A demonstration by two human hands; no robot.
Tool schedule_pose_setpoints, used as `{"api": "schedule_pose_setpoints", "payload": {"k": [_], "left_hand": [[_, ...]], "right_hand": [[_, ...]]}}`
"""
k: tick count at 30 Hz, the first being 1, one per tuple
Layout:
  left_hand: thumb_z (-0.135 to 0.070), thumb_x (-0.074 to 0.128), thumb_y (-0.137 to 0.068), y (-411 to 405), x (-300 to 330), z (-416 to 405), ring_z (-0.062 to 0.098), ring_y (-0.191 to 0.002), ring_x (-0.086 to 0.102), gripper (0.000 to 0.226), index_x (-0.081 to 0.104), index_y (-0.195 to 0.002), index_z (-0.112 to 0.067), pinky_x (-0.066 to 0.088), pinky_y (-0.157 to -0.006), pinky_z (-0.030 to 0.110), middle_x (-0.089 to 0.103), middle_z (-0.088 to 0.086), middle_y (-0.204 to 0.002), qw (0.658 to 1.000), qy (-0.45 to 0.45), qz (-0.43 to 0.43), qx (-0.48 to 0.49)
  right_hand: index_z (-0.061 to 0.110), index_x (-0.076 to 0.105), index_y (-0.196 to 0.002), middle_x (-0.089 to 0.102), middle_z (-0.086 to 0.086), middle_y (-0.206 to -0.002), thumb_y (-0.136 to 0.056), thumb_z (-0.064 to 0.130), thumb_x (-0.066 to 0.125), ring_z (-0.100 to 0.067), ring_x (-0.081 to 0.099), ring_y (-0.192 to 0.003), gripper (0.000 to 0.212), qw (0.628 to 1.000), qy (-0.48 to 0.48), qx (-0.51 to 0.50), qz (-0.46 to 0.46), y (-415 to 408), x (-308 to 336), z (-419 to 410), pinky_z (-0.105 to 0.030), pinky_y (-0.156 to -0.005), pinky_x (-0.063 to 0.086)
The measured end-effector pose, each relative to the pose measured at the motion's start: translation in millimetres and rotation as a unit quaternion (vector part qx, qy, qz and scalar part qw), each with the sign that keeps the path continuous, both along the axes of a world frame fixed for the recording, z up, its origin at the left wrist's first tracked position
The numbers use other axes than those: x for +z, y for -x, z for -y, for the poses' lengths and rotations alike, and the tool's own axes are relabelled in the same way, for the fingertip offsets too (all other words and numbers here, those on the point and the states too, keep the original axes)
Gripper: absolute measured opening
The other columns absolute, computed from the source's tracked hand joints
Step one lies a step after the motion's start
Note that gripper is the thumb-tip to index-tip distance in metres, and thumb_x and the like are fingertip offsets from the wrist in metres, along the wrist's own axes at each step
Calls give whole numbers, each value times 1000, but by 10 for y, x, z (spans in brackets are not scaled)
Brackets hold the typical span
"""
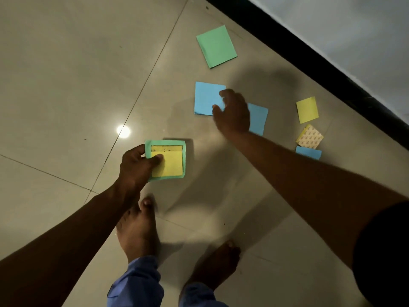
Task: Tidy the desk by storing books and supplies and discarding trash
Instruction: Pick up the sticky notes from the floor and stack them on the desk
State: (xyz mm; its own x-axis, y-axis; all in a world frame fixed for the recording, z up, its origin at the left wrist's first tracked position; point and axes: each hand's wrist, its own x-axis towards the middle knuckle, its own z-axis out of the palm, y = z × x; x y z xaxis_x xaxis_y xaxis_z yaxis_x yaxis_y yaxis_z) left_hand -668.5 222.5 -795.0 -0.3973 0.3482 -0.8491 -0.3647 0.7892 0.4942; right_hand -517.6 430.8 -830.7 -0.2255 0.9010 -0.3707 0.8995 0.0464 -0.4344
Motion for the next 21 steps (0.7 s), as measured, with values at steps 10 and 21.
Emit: {"api": "schedule_pose_setpoints", "payload": {"k": [10,21], "left_hand": [[-10,69,-95,180,-96,95,30,-107,69,27,71,-120,-20,58,-92,52,73,8,-115,1000,-3,12,-2],[-11,68,-96,204,-98,99,32,-105,70,25,71,-117,-23,58,-93,54,73,8,-114,1000,-16,15,-4]], "right_hand": [[16,51,-138,49,-8,-138,-88,31,74,-32,48,-125,57,979,-22,164,122,80,-269,-384,-42,-98,46],[19,50,-123,48,-10,-128,-71,40,85,-32,47,-119,66,975,-52,145,161,114,-323,-335,-45,-85,47]]}}
